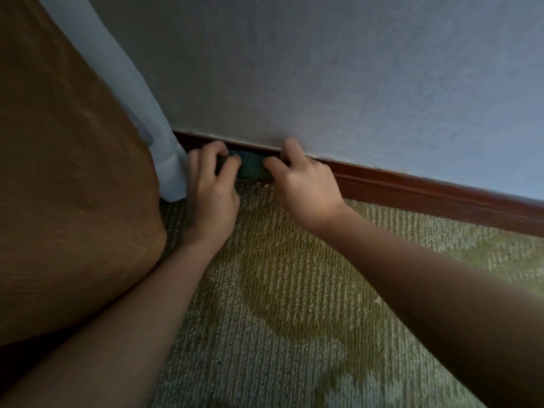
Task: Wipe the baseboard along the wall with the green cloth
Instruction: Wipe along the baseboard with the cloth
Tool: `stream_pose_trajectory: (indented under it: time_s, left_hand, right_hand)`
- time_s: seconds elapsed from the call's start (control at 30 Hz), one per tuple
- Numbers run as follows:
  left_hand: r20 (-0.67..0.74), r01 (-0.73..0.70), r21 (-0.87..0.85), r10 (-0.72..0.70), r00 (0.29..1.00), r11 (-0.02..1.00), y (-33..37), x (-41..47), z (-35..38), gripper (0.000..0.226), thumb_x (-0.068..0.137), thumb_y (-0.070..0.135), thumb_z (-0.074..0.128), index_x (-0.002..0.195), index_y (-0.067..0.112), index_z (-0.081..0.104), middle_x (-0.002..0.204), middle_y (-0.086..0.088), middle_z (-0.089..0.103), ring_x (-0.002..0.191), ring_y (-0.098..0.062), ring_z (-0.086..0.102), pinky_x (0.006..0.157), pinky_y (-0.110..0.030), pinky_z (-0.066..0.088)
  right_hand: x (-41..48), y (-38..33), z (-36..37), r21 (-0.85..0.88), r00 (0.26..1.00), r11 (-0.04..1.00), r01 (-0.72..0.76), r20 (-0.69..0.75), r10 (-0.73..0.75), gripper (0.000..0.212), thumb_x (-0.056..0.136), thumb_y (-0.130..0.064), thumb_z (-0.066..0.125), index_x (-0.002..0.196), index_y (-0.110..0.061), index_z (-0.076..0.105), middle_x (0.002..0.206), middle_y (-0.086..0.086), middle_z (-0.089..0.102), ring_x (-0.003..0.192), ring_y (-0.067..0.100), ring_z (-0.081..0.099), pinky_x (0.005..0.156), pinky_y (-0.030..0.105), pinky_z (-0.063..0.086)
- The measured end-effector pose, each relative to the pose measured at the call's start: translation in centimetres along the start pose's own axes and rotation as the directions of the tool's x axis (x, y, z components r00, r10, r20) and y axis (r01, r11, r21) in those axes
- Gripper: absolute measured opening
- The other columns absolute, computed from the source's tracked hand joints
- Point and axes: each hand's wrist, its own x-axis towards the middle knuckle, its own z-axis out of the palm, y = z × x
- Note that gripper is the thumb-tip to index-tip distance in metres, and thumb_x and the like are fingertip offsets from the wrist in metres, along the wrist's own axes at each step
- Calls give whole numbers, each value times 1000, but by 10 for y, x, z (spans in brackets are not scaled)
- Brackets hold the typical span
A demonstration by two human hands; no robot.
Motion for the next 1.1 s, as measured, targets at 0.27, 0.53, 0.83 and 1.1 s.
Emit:
stream_pose_trajectory:
  time_s: [0.27,0.53,0.83,1.1]
  left_hand:
    - [-40,68,18,-68,997,997,-16,1,-1,37,69,-5,29,86,-6,61,100,-29,54,93,-31,36,69,-41,39]
    - [-96,220,-56,-225,970,974,-15,3,-4,38,66,-7,27,80,-8,62,96,-28,55,89,-38,48,74,-30,34]
    - [-136,252,-142,-272,953,957,-11,5,-1,33,66,-10,32,78,-7,62,95,-29,55,90,-27,45,76,-22,38]
    - [-176,334,-226,-376,910,915,-14,9,-4,31,63,-12,32,77,-7,60,97,-32,52,92,-19,41,83,-4,30]
  right_hand:
    - [13,-16,7,74,999,997,35,4,-36,23,55,15,74,73,9,62,79,31,57,39,33,51,36,25,29]
    - [17,-18,14,87,998,996,37,-55,-33,24,56,12,77,77,8,66,75,28,57,39,32,52,37,23,28]
    - [16,-13,16,123,998,992,39,-53,-33,26,56,14,75,79,8,65,77,28,56,40,32,52,34,25,34]
    - [30,-28,20,163,999,986,45,-37,-40,25,59,13,74,81,8,64,86,32,58,43,37,55,33,32,41]
